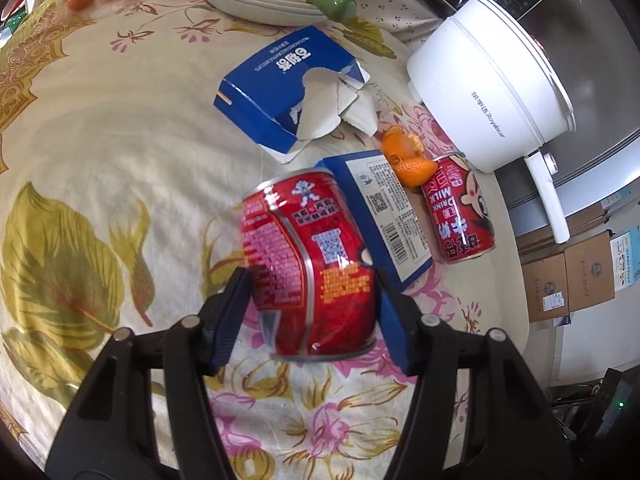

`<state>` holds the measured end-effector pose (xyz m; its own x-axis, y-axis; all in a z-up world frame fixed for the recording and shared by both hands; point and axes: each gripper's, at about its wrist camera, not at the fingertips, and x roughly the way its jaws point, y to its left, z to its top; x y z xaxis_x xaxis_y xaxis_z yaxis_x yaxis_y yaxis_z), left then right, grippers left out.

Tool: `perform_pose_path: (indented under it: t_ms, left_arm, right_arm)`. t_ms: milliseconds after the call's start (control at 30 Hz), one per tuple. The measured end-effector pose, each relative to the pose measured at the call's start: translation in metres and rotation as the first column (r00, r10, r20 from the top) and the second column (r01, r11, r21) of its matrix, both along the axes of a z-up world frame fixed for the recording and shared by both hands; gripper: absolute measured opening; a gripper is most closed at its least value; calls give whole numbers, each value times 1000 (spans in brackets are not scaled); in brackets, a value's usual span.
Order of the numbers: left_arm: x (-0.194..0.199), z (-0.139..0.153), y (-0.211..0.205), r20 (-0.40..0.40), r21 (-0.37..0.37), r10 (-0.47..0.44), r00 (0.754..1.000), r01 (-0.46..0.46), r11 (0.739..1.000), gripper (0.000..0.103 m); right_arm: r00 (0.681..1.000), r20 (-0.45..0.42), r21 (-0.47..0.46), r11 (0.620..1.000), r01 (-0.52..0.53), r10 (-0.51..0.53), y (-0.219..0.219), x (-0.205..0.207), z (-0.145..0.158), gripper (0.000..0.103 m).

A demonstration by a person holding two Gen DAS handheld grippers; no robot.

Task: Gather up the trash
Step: 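Grasp the crushed red can on the table with the left gripper, then grasp the blue barcode box with the right gripper while the left gripper holds the can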

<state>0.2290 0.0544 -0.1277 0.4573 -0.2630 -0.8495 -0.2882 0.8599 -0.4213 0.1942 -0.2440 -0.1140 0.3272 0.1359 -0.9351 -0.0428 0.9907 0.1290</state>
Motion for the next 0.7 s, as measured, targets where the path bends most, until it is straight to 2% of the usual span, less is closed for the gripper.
perform_pose_path:
  t_ms: [133,167,267,467,533,600,633,700]
  left_arm:
    - [-3,14,-2,30,40,-62,998,61,997,42]
    - [-4,16,-3,29,54,-84,996,82,995,41]
    - [-9,17,2,12,54,-121,993,120,991,40]
    - [-22,19,33,-33,61,-91,995,93,994,40]
    - [-26,20,42,-48,99,-71,996,75,992,40]
    - [-27,22,45,-70,201,-68,995,81,976,40]
    - [-27,22,48,-80,219,-69,994,85,972,41]
    - [-28,21,56,-83,185,-46,996,61,981,44]
  right_arm:
    - [1000,4,-9,1000,4,-4,-2,0,1,87]
    - [1000,6,-15,1000,4,-4,-2,0,1,87]
    - [1000,5,-22,1000,10,-10,-2,1,1,87]
    - [1000,0,9,1000,12,-12,10,2,1,87]
    - [1000,1,19,1000,4,-4,16,1,1,87]
    - [1000,2,24,1000,-6,6,22,0,1,87]
    - [1000,2,23,1000,-10,10,24,0,1,87]
    - [1000,2,20,1000,-17,17,28,-1,1,87]
